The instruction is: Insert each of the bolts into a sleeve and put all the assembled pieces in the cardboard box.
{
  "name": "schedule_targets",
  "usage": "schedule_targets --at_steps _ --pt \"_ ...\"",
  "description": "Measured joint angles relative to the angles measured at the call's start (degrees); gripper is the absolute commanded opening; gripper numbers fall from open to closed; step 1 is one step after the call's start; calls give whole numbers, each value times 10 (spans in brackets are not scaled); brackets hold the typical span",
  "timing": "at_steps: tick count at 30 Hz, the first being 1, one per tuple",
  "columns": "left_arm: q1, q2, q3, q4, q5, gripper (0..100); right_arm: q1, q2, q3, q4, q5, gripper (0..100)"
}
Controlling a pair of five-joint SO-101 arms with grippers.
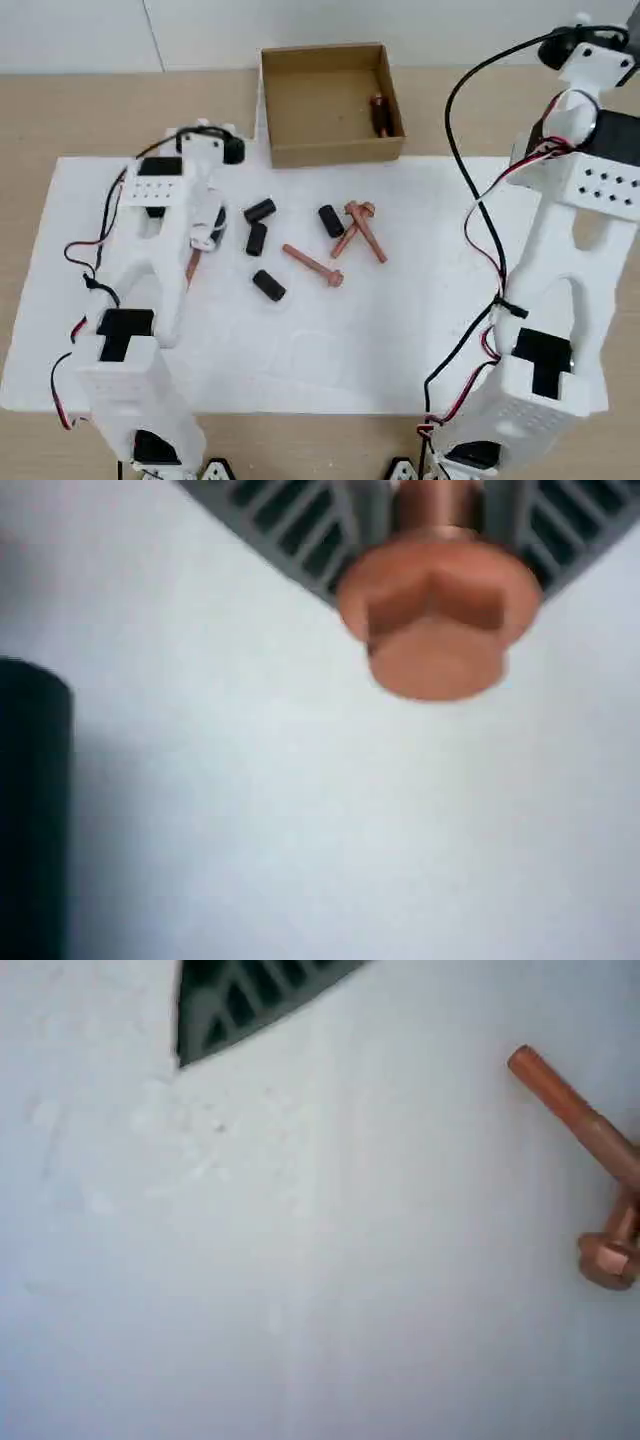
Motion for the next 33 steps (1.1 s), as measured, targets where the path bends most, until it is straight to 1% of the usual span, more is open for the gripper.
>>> schedule_targets --at_steps 4,6,9,13,15,18,21,24,27,33 --pt "1 0 -77 77 0 6 -40 -7 6 3 28 155" --pt "-4 0 -116 114 -3 6 -72 -31 25 4 33 155" --pt "-19 0 -165 156 -2 6 -144 -86 76 4 34 155" --pt "-57 -1 -195 165 -2 6 -265 -130 170 4 34 154" --pt "-79 -14 -194 169 0 6 -317 -130 220 4 34 154" --pt "-105 -72 -178 170 0 6 -370 -112 265 4 34 154" --pt "-127 -146 -150 171 -1 6 -387 -69 271 1 34 154" --pt "-164 -218 -111 172 -3 6 -396 -28 271 -8 34 154" --pt "-216 -279 -75 173 -3 6 -412 4 272 -25 34 154" --pt "-337 -366 -2 174 -9 6 -485 12 273 -49 40 154"
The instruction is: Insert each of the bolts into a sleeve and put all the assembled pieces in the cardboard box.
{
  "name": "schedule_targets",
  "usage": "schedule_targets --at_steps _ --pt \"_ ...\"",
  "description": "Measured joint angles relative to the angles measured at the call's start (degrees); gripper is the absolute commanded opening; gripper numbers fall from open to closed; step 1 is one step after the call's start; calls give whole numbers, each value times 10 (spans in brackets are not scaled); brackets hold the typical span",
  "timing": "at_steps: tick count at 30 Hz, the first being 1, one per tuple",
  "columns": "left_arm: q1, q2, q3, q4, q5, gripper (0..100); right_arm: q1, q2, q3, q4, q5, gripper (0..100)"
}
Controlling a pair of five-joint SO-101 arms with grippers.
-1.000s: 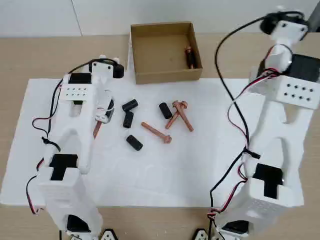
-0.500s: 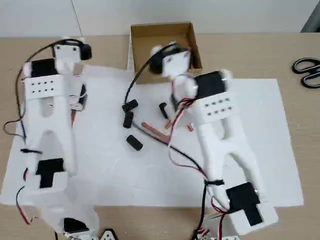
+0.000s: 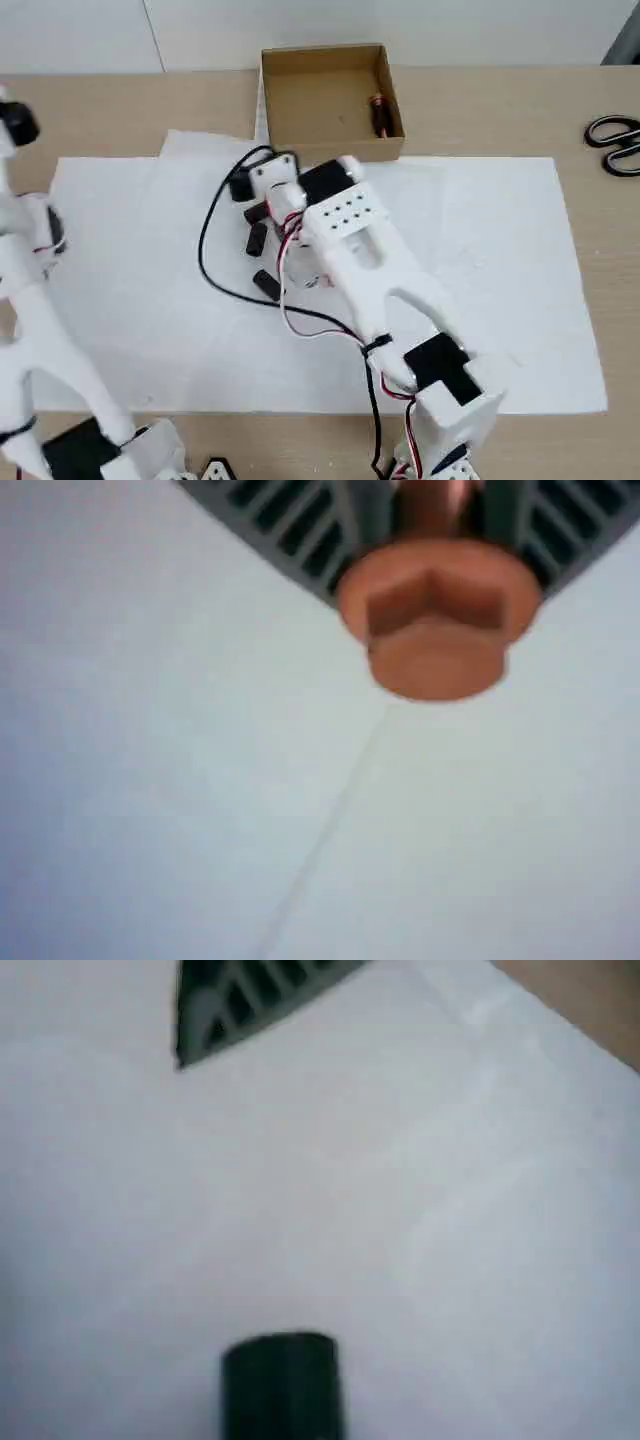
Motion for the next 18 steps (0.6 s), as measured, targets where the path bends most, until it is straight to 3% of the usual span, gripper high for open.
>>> schedule_targets --at_steps 8,18 --pt "-115 -113 125 -30 -1 6 -55 4 1 -9 73 154" --pt "-121 -274 287 -77 -1 6 -55 82 2 -84 92 156"
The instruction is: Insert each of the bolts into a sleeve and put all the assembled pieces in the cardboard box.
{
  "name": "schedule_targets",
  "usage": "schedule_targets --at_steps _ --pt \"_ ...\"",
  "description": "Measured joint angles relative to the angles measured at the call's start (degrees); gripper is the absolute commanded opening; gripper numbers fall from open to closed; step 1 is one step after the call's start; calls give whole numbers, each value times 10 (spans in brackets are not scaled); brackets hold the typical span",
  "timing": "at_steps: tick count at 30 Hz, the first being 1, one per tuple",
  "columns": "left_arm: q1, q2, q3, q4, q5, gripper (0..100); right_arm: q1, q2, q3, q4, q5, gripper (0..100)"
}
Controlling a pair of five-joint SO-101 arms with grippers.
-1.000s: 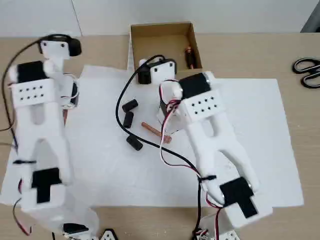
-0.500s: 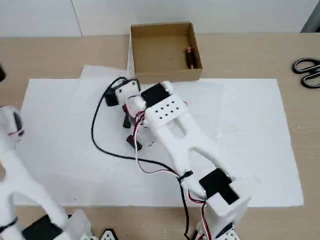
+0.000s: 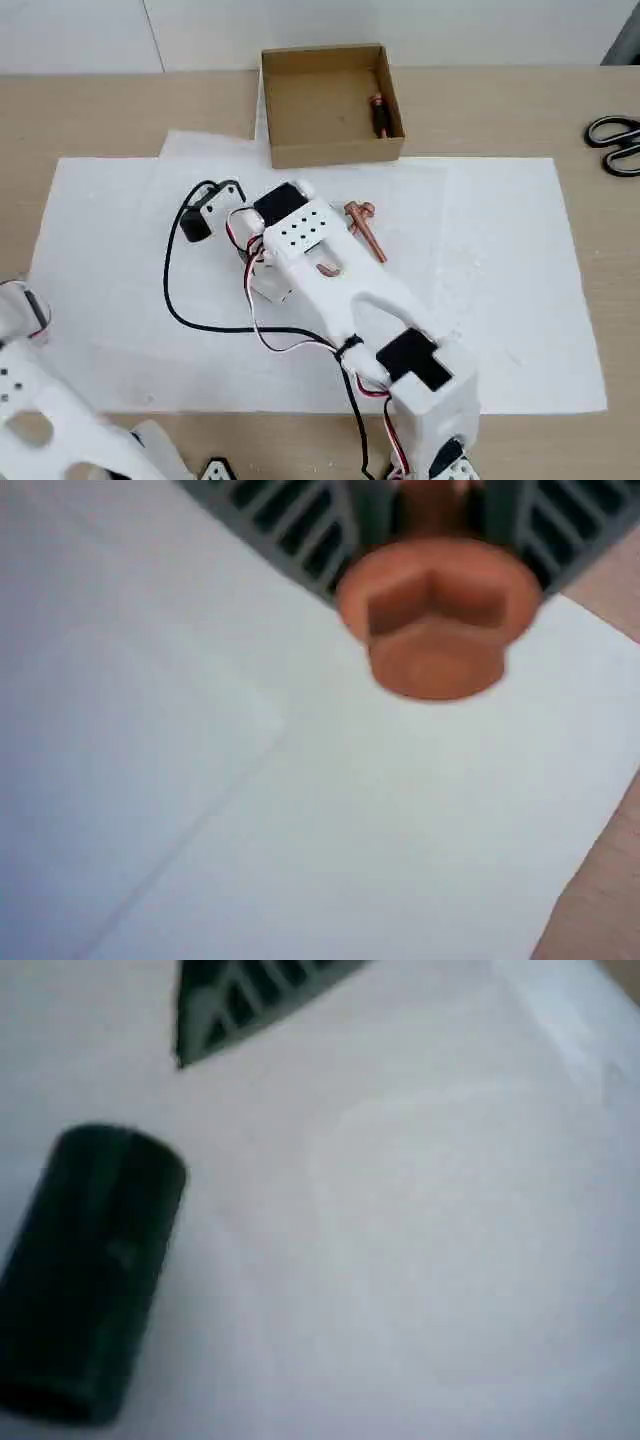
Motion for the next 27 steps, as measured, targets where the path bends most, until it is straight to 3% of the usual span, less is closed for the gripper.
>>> schedule_targets --at_steps 8,27 --pt "0 -58 40 -1 -1 6 0 53 -39 -16 0 158" --pt "0 -60 40 -1 0 6 -25 125 -197 76 -26 177"
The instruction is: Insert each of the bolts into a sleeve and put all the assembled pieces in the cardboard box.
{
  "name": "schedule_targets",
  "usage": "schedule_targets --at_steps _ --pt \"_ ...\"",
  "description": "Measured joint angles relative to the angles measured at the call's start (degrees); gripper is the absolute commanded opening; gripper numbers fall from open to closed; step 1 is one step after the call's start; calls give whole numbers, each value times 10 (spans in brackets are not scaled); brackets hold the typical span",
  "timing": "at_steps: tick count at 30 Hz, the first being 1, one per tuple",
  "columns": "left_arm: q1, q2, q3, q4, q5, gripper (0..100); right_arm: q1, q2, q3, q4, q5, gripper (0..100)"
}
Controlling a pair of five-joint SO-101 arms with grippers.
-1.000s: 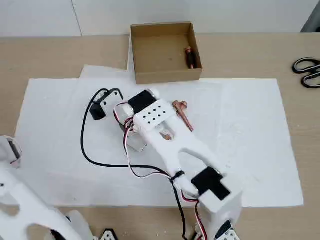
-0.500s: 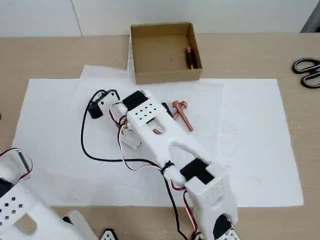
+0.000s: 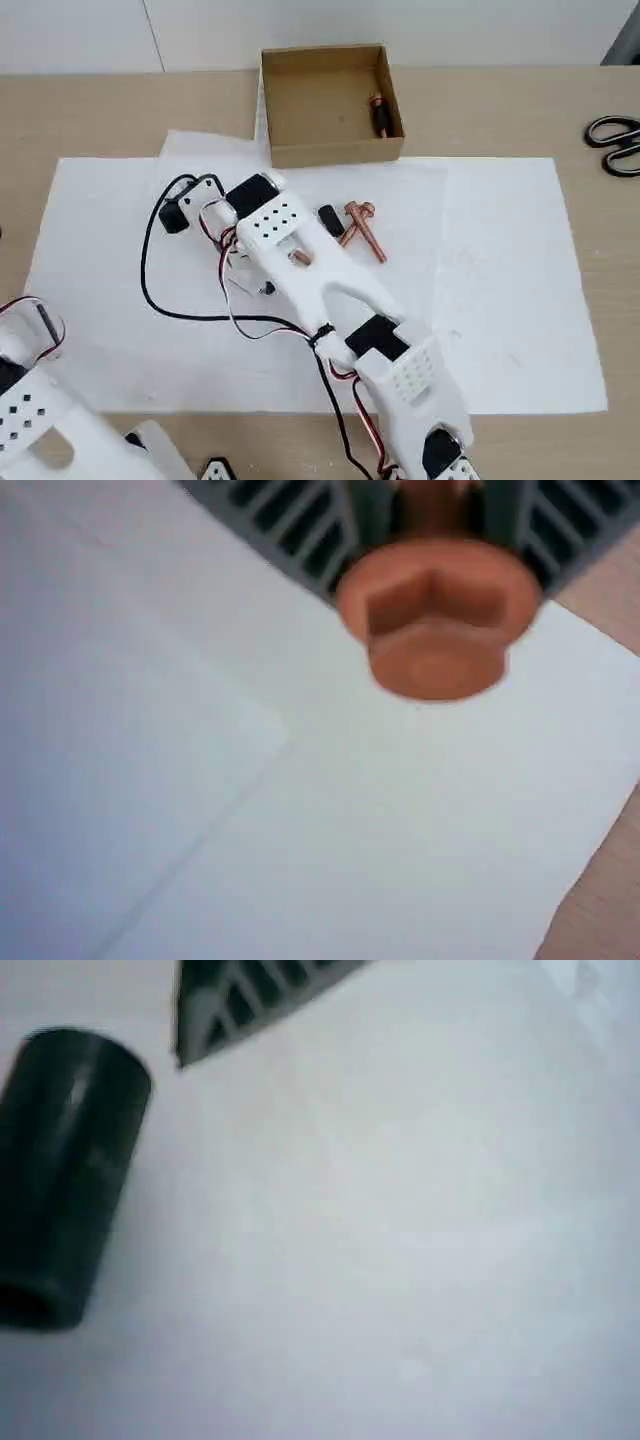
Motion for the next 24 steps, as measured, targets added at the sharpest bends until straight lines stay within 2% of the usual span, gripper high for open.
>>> schedule_targets --at_steps 3,24 --pt "0 0 0 0 0 6 0 0 -1 0 0 206" --pt "0 -1 21 0 0 6 -26 55 -2 -33 0 204"
